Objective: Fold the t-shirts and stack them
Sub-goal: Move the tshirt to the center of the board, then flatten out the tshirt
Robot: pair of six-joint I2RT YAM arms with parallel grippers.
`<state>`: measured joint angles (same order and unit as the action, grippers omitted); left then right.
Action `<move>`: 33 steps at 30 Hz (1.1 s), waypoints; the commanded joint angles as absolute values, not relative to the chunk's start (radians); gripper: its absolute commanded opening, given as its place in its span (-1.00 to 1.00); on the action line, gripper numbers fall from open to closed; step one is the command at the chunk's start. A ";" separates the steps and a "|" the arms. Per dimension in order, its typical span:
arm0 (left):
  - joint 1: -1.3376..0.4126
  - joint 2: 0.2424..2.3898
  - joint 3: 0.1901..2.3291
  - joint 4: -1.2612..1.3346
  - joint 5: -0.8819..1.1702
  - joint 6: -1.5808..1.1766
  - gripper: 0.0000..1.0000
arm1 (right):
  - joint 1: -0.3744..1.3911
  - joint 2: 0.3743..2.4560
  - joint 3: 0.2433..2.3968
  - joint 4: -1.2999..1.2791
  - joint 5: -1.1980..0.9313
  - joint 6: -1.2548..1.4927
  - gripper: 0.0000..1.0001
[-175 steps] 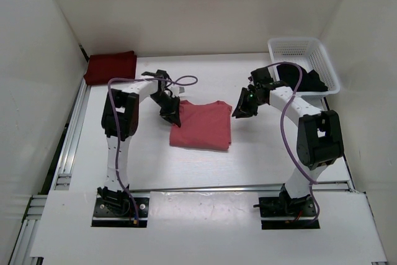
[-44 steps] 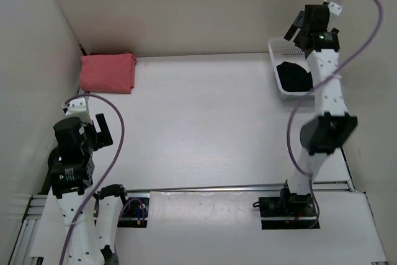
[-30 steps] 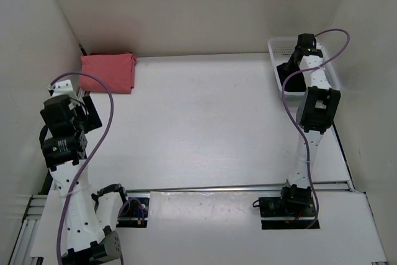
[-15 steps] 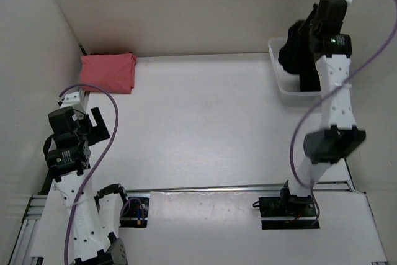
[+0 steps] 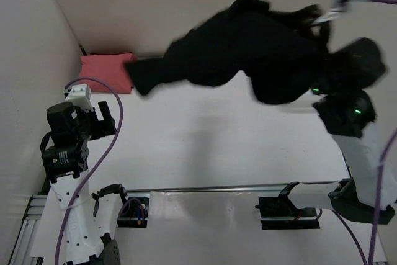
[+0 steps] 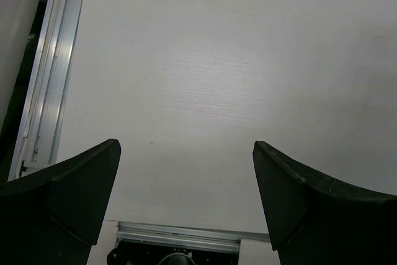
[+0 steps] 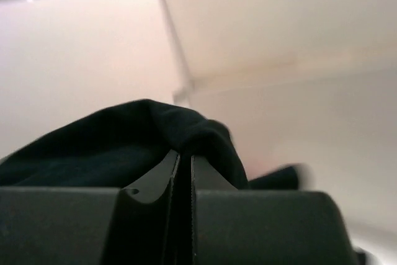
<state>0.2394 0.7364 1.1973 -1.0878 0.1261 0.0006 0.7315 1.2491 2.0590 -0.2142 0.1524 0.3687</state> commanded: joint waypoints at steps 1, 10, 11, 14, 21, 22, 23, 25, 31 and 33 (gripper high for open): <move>0.235 0.741 1.255 -1.046 0.146 0.000 0.98 | 0.770 1.342 1.863 -0.291 0.245 0.499 -1.00; 0.235 0.764 1.220 -1.037 0.087 0.000 0.98 | 0.675 1.609 1.674 -0.404 0.140 0.739 0.19; 0.235 0.778 1.206 -1.048 0.087 0.000 0.98 | 0.642 1.641 1.674 -0.455 0.140 0.780 0.49; 0.235 0.819 1.193 -1.086 0.100 0.000 0.98 | 0.499 1.756 1.739 -0.661 0.066 0.728 0.58; 0.235 0.839 1.118 -1.194 0.241 0.000 0.98 | 0.664 1.733 1.620 -0.681 -0.094 0.377 0.61; 0.235 0.830 1.080 -1.181 0.226 0.000 0.98 | 0.692 1.743 1.567 -0.681 -0.074 0.399 0.61; 0.235 0.830 1.066 -1.171 0.210 0.000 0.98 | 0.756 1.773 1.546 -0.670 -0.065 0.411 0.61; 0.235 0.830 1.048 -1.158 0.157 0.000 0.98 | 0.840 1.808 1.536 -0.670 0.021 0.394 0.58; 0.235 0.821 1.026 -1.095 0.006 0.000 0.98 | 1.187 2.003 1.664 -0.661 0.124 0.172 0.58; 0.226 0.801 1.015 -1.095 -0.004 0.000 0.98 | 1.233 2.040 1.687 -0.631 0.124 0.163 0.58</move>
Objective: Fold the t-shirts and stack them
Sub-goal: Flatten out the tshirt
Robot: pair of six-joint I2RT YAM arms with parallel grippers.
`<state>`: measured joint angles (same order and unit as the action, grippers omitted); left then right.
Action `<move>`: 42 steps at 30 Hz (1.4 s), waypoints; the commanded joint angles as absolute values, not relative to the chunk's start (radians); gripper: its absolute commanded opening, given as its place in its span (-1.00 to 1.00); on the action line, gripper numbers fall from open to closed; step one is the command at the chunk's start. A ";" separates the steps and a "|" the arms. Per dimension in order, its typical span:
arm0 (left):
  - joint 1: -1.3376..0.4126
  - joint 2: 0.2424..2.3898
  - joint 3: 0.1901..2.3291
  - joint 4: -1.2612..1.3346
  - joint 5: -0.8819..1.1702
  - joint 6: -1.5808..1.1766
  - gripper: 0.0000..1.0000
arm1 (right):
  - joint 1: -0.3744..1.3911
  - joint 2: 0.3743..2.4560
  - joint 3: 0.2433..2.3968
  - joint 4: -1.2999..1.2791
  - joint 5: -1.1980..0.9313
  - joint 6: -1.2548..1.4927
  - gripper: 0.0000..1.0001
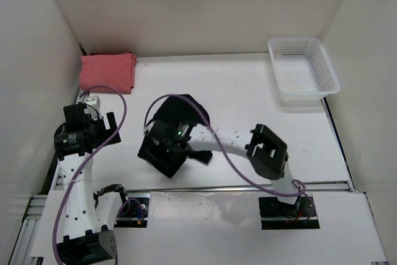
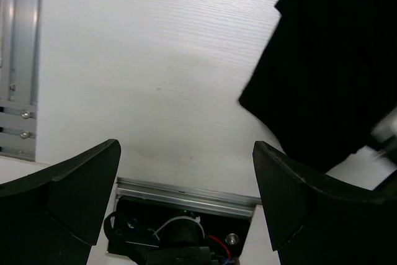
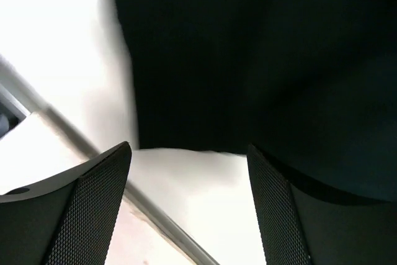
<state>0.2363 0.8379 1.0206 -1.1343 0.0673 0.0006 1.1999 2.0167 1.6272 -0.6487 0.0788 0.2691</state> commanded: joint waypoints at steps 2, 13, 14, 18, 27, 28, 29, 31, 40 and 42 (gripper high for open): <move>0.215 0.790 0.994 -1.086 -0.034 0.000 0.98 | 1.262 2.075 1.687 -0.601 0.109 0.163 0.58; 0.196 0.753 0.969 -1.094 -0.158 0.000 0.98 | 1.299 2.289 1.726 -0.572 0.229 0.287 -0.13; 0.196 0.753 0.980 -1.106 -0.158 0.000 0.98 | 1.299 2.289 1.738 -0.572 0.212 0.287 -0.37; 0.187 0.744 1.000 -1.127 -0.158 0.000 0.98 | 1.290 2.252 1.805 -0.607 0.170 0.299 -1.00; 0.187 0.699 1.061 -1.129 -0.118 0.000 0.98 | 1.246 1.779 2.222 -0.673 0.072 0.319 -1.00; 0.187 0.699 1.077 -1.129 -0.103 0.000 0.98 | 1.246 1.743 2.247 -0.673 0.090 0.319 -1.00; 0.187 0.699 1.077 -1.120 -0.092 0.000 0.98 | 1.246 1.706 2.258 -0.673 0.116 0.319 -1.00; 0.187 0.709 1.091 -1.120 -0.055 0.000 0.98 | 1.233 1.599 2.212 -0.658 0.216 0.301 -1.00; 0.187 0.899 1.230 -1.111 0.058 0.000 0.98 | 0.867 1.546 2.151 -0.640 0.186 0.391 -1.00; 0.187 0.984 1.279 -1.111 0.072 0.000 0.98 | 0.682 1.603 2.160 -0.624 0.112 0.428 -1.00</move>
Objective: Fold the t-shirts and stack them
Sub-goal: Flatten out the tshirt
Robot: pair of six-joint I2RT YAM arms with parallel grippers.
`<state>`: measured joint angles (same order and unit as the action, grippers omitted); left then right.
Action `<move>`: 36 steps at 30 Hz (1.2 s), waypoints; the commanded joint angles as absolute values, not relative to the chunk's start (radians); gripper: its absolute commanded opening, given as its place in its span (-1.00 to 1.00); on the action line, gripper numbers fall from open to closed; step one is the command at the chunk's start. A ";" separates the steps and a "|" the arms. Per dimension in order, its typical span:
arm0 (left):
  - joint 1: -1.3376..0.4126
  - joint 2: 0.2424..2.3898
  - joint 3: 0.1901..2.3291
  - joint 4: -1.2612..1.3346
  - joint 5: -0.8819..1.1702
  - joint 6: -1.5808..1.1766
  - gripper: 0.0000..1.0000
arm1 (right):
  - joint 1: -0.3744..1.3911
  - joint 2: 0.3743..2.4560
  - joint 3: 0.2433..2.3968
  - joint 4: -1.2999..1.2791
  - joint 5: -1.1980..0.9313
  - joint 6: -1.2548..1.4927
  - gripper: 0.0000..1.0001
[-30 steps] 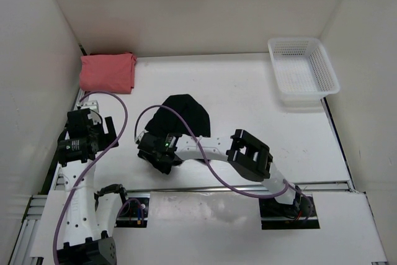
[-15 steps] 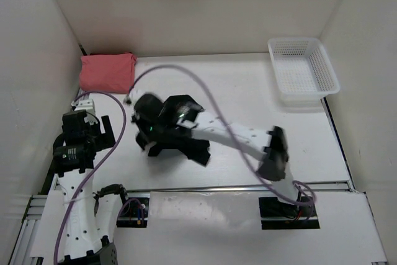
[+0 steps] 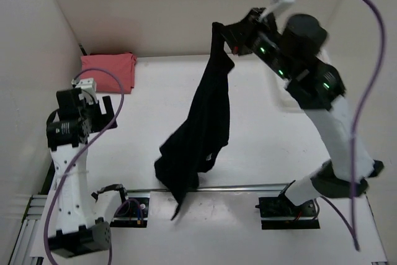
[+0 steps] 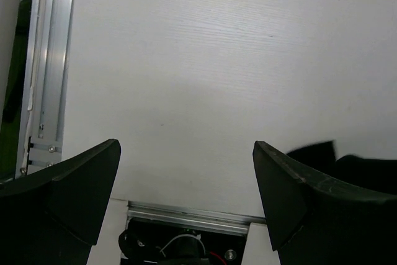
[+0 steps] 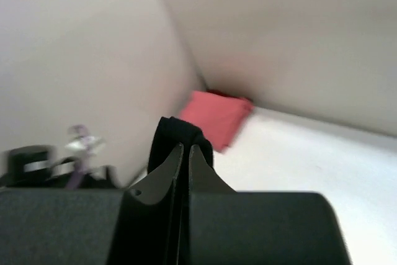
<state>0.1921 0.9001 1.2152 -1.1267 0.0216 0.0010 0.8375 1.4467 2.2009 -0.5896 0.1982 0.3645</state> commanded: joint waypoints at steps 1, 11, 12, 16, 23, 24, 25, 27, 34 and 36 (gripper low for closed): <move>0.178 1.015 1.298 -1.111 0.083 0.000 0.98 | 0.623 1.629 2.178 -0.614 0.069 0.445 -1.00; -0.211 1.216 1.385 -1.187 0.003 0.000 0.98 | 0.309 2.018 2.275 -0.580 -0.152 0.613 -0.69; -0.238 1.232 1.385 -1.196 -0.021 0.000 0.98 | 0.290 2.060 2.292 -0.600 -0.193 0.624 -0.03; -0.461 1.276 1.419 -1.230 -0.115 0.000 0.98 | 0.252 2.211 2.500 -0.860 -0.221 0.536 1.00; -1.033 1.537 1.589 -1.227 -0.233 0.000 0.98 | 0.180 1.542 1.619 -0.758 -0.071 0.541 1.00; -1.163 1.618 1.601 -1.214 -0.244 0.000 0.98 | 0.157 1.470 1.474 -0.758 -0.051 0.561 1.00; -1.216 1.655 1.601 -1.163 -0.244 0.000 0.98 | 0.108 1.334 1.412 -0.758 -0.028 0.595 1.00; -1.307 1.741 1.576 -1.079 -0.218 0.000 0.98 | 0.057 1.179 1.283 -0.767 0.003 0.606 1.00; -1.330 1.971 1.575 -0.796 -0.180 0.000 0.98 | -0.100 1.009 1.213 -0.871 0.114 0.615 1.00; -1.330 2.020 1.597 -0.775 -0.170 0.000 0.98 | -0.121 0.988 1.213 -0.871 0.114 0.615 1.00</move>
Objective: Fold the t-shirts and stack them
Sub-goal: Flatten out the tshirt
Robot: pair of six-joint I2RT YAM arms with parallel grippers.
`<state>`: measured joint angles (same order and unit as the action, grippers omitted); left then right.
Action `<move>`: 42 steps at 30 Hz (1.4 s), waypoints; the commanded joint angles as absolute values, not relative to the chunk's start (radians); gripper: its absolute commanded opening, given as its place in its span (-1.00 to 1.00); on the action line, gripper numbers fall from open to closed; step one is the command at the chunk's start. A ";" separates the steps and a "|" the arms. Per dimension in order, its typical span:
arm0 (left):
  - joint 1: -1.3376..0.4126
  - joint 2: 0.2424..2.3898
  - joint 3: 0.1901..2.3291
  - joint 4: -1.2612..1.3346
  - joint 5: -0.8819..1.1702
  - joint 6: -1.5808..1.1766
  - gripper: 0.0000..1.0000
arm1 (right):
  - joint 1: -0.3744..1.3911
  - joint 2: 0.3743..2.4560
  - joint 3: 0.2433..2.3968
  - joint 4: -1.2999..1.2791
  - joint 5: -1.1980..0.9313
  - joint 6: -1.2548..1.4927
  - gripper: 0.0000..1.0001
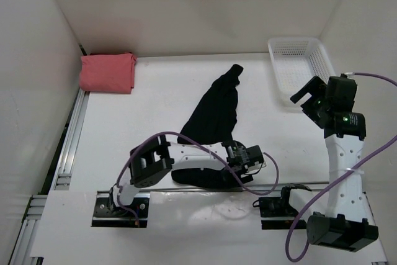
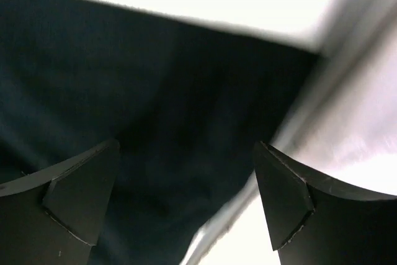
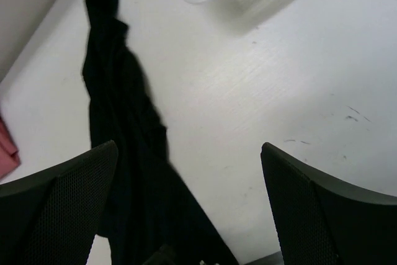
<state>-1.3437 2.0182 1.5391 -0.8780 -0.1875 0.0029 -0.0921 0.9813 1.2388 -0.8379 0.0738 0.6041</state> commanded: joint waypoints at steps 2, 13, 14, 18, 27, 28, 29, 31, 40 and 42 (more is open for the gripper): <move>-1.330 2.091 1.623 -0.759 -0.205 0.000 0.98 | -0.133 0.979 1.213 -0.871 0.092 0.591 1.00; -1.312 2.140 1.559 -0.759 -0.044 0.000 -0.78 | -0.133 0.920 1.213 -0.871 0.104 0.560 1.00; -1.299 2.100 1.548 -0.771 -0.035 0.000 -0.78 | -0.133 0.920 1.213 -0.871 0.095 0.560 1.00; -1.218 1.979 1.548 -0.814 0.030 0.000 -0.78 | -0.133 0.931 1.186 -0.871 0.068 0.571 1.00; -0.786 1.669 1.880 -0.986 0.077 0.000 -0.78 | -0.075 0.985 1.088 -0.827 -0.054 0.571 1.00; -0.726 1.669 1.917 -0.986 0.024 0.000 -0.78 | -0.005 1.023 1.088 -0.795 -0.102 0.539 1.00; -0.666 1.660 1.949 -0.986 0.003 0.000 -0.78 | 0.038 1.047 1.075 -0.782 -0.115 0.538 1.00; -0.485 1.660 2.025 -0.959 -0.030 0.000 -0.78 | 0.173 1.155 1.086 -0.752 -0.127 0.538 1.00; -0.181 1.614 1.740 -0.911 0.075 0.000 -0.78 | 0.446 1.492 1.042 -0.549 -0.310 0.685 1.00; -0.169 1.576 1.671 -0.885 0.075 0.000 -0.78 | 0.523 1.549 1.010 -0.465 -0.321 0.756 1.00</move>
